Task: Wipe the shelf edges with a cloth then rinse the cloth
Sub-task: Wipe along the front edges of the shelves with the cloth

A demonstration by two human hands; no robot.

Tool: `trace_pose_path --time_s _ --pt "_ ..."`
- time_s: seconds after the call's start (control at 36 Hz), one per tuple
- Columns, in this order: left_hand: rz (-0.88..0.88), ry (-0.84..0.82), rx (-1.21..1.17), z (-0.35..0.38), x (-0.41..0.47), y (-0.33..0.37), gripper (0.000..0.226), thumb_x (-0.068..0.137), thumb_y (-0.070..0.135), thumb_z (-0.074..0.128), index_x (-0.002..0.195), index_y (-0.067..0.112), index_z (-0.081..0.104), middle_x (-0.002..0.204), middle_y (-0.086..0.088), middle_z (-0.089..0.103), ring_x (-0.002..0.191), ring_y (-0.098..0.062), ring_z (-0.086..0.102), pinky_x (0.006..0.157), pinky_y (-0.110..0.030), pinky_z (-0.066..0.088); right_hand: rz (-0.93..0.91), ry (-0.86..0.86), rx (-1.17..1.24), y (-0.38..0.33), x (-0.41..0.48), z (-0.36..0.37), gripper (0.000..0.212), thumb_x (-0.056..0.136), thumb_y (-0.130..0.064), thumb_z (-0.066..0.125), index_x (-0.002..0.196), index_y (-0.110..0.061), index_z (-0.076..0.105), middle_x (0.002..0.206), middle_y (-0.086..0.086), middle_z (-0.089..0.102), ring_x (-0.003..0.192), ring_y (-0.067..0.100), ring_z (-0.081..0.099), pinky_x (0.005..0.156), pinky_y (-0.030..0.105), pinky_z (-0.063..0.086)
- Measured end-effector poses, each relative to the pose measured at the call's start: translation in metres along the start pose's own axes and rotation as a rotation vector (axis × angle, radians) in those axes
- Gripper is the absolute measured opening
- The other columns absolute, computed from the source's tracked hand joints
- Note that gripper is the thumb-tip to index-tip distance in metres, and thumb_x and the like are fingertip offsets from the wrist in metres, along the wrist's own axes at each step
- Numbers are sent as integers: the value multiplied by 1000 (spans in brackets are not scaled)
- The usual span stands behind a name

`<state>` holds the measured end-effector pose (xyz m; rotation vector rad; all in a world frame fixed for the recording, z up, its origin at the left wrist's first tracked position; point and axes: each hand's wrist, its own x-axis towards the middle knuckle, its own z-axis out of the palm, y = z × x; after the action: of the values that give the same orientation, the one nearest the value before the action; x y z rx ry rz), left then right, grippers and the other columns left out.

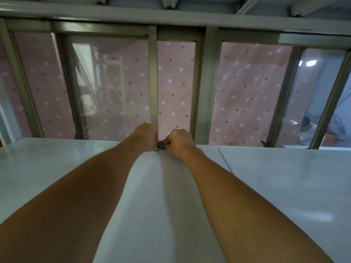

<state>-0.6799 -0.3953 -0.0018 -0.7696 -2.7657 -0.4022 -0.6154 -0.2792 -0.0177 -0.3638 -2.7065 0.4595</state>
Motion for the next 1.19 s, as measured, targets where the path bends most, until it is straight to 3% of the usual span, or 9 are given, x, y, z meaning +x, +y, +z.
trace_pose_path --time_s 0.17,0.31,0.58,0.78,0.94,1.08,1.19 --pt "25 4 35 -10 -32 -3 17 84 14 66 95 3 71 65 -4 45 73 -25 55 63 -28 43 -1 12 7 -12 -31 -4 26 95 -24 64 118 -20 75 115 7 69 94 25 60 88 28 50" --pt "84 -3 60 -22 -69 -6 17 87 9 62 101 2 69 85 -11 52 79 -25 54 66 -29 45 44 26 6 -31 -64 -5 26 94 -22 65 118 -22 76 114 5 71 94 24 62 91 30 53" --pt "115 -30 72 -49 -153 -24 21 88 9 59 106 1 66 87 -11 51 79 -25 52 65 -29 45 125 60 -4 -78 -152 -11 27 93 -24 64 117 -21 76 117 8 69 100 28 63 95 33 53" --pt "133 -53 44 -75 -220 -34 5 86 5 57 82 8 57 85 -10 51 78 -25 53 65 -28 45 130 81 -31 -110 -215 -20 23 90 -26 67 110 -22 79 108 5 72 90 25 63 87 32 56" --pt "132 -48 7 -91 -272 -50 4 87 9 61 88 9 65 80 -7 51 76 -24 55 63 -28 46 108 79 -54 -138 -264 -23 24 95 -23 64 115 -22 77 107 3 72 81 18 57 78 23 48" --pt "98 -63 -8 -100 -308 -73 6 86 10 62 86 9 68 80 -7 58 75 -23 59 60 -29 48 78 60 -46 -165 -297 -19 23 94 -22 64 112 -23 78 105 3 73 85 19 60 80 24 51" --pt "80 -71 -16 -105 -321 -83 10 88 12 64 93 9 73 86 -7 64 76 -21 62 68 -28 56 55 52 -52 -181 -310 -21 22 94 -22 64 111 -25 78 105 2 73 89 21 64 81 27 55"
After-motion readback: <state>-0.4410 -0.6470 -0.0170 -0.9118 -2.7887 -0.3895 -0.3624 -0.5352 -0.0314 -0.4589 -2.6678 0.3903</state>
